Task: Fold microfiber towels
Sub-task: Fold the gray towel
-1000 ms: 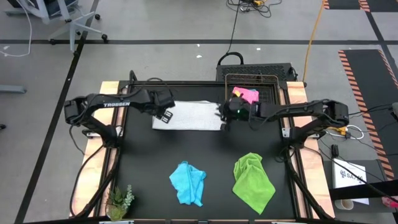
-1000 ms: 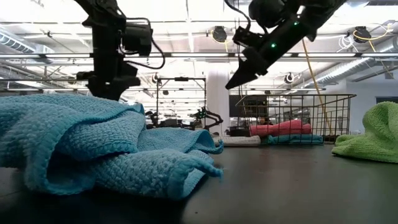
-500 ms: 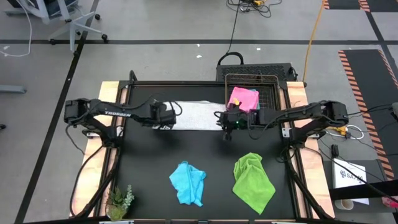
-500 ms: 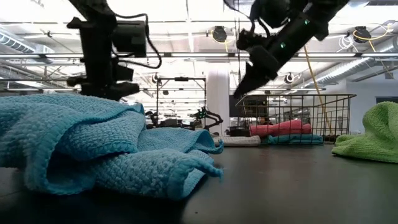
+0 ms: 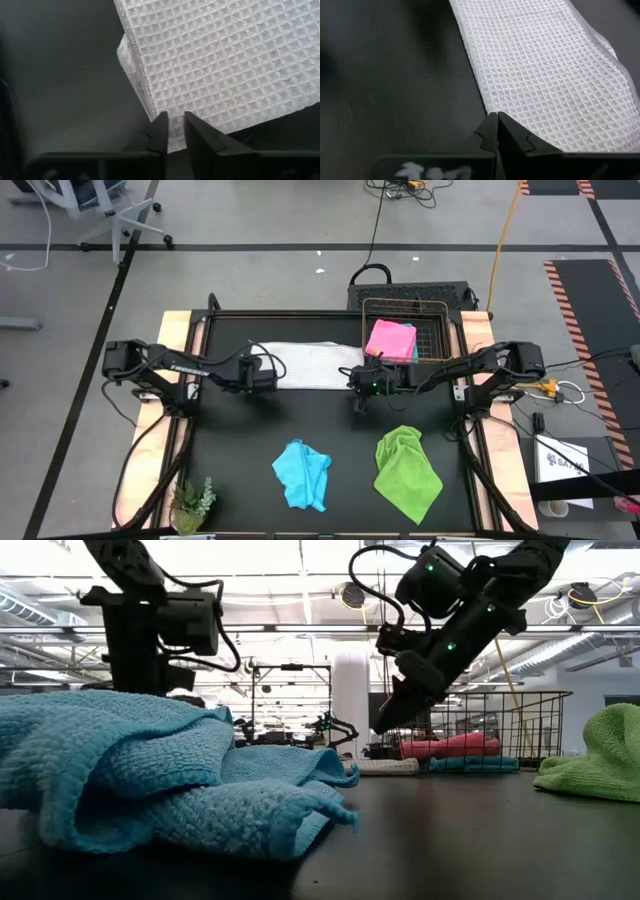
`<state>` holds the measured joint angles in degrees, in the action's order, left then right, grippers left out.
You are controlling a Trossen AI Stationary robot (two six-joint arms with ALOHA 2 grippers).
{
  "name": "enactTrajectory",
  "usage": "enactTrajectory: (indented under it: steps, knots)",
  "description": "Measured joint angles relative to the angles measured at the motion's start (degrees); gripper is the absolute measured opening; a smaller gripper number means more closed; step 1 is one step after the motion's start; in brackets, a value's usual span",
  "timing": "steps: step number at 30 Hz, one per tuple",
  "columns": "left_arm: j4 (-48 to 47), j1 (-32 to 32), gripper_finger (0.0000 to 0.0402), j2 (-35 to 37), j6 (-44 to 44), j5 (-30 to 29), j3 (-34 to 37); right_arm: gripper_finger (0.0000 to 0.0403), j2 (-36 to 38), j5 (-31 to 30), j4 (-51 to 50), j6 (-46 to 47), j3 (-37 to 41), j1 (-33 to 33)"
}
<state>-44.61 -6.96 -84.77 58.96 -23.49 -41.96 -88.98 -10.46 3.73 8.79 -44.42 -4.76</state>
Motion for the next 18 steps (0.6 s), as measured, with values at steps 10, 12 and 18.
enactTrajectory:
  steps: [10, 12, 18]
  knots:
    - [3.98, 0.72, 0.0013, 0.00, -1.20, 2.89, 2.15, 0.0000, -1.44, -2.98, 1.54, 1.92, 1.32, 0.01]
    - [4.03, 1.15, 0.0008, 0.00, -1.18, 3.48, 2.15, 0.0000, -2.67, -3.00, 1.98, 3.65, 1.80, 0.31]
    - [3.90, 2.79, 0.0010, 0.00, 0.39, 3.94, 2.15, 0.0000, -5.17, -2.97, 2.01, 4.01, 2.21, 1.51]
